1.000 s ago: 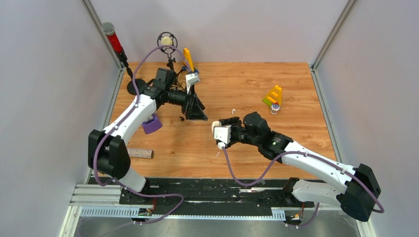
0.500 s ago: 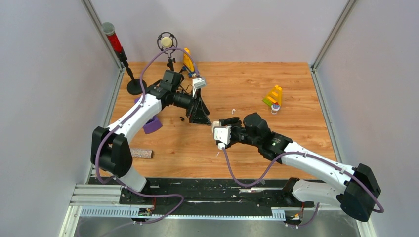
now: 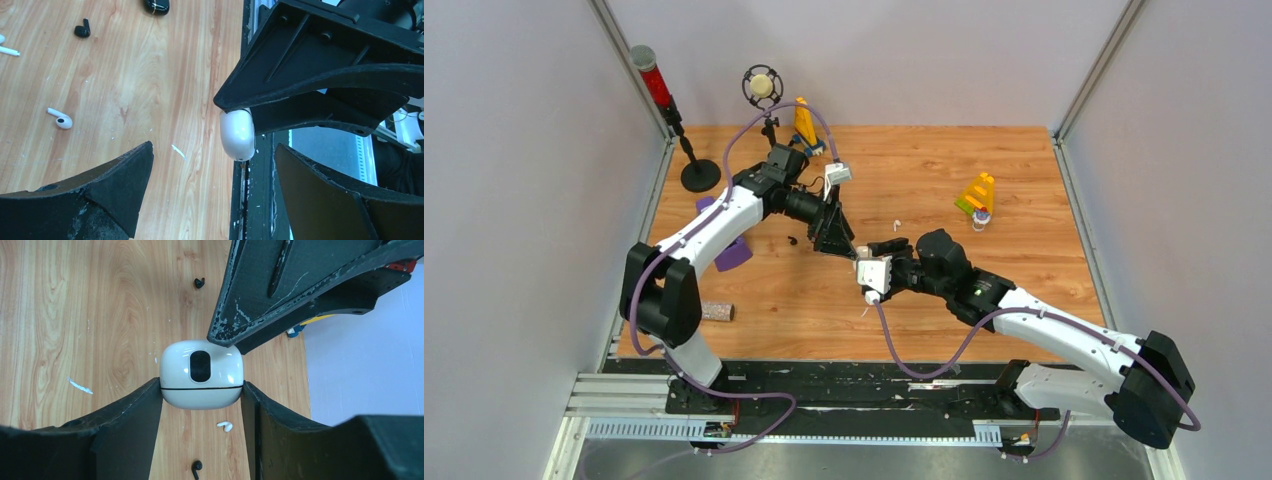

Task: Insert the wireless bluetooth earbuds into the charging case
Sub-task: Pick up the charging case at the center of the board.

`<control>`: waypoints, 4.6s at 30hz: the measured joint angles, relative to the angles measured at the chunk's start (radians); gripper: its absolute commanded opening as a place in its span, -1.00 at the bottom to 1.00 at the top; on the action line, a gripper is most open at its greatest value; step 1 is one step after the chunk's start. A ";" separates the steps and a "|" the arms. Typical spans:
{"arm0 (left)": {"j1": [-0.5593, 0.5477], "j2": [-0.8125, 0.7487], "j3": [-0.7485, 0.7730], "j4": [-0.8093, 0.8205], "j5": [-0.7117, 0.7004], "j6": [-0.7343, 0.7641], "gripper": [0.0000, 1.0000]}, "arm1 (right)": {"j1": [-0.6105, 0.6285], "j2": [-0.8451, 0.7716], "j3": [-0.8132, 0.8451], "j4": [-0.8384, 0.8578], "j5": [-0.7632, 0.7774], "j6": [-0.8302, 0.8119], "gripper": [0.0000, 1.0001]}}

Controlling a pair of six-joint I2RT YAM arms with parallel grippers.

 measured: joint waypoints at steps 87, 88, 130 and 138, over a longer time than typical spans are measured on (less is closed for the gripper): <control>-0.077 0.100 0.064 -0.145 0.004 0.098 -0.56 | 0.009 0.000 -0.061 0.082 -0.002 -0.055 0.28; -0.077 0.100 0.064 -0.144 0.002 0.097 -0.56 | 0.009 0.000 -0.061 0.083 -0.002 -0.054 0.28; -0.061 0.031 0.064 -0.109 -0.053 0.085 -0.68 | -0.109 -0.013 0.046 -0.002 -0.099 0.162 0.86; -0.011 -0.098 -0.013 0.029 -0.023 -0.019 -0.73 | -0.380 -0.006 0.213 -0.098 -0.483 0.439 0.77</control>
